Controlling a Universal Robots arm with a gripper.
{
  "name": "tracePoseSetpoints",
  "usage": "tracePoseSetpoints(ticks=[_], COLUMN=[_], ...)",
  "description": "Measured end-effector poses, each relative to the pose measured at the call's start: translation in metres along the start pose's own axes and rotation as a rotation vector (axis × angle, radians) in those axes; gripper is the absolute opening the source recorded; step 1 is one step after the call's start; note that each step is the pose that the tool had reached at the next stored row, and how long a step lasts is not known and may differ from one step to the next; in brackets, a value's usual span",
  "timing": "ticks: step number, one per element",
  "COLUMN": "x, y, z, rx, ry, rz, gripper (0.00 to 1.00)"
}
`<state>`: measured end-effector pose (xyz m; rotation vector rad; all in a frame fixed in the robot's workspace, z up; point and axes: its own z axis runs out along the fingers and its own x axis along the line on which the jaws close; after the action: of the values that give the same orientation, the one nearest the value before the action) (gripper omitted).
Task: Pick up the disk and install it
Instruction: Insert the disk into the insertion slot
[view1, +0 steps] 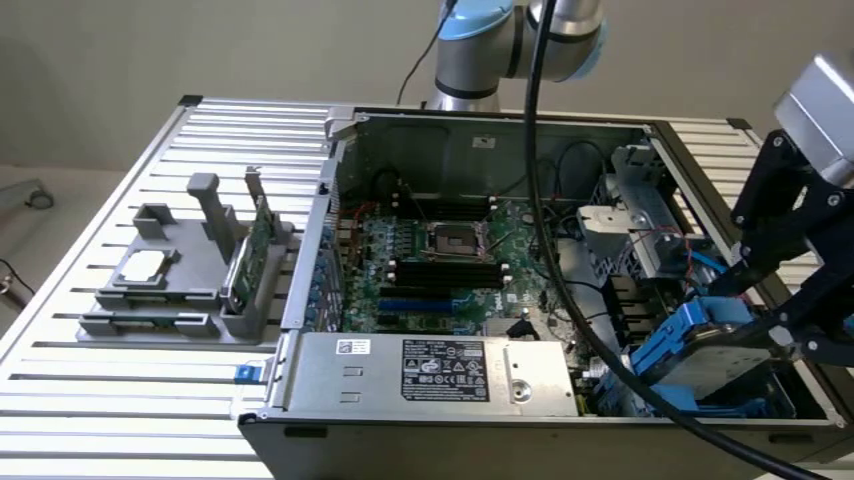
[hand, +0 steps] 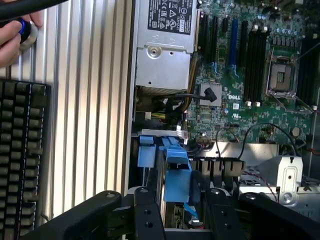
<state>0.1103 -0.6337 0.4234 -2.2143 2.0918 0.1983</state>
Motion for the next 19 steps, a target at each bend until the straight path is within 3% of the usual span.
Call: tracePoseSetpoints(ticks=[5, 7, 8, 10, 12, 19], x=[-0.003, -0.005, -0.005, -0.005, -0.005, -0.003], y=[0.0005, 0.0007, 0.0007, 0.0006, 0.0003, -0.0008], z=[-0.0217, -0.0291, -0.0316, -0.0322, -0.0318, -0.0199], rx=[-0.0012, -0.0015, -0.0015, -0.0015, -0.0014, -0.0001], ry=[0.0000, 0.0002, 0.0002, -0.0005, -0.0026, -0.0054], rz=[-0.001, -0.002, -0.002, -0.002, -0.002, -0.003], gripper=[0.38, 0.25, 0.25, 0.13, 0.11, 0.11])
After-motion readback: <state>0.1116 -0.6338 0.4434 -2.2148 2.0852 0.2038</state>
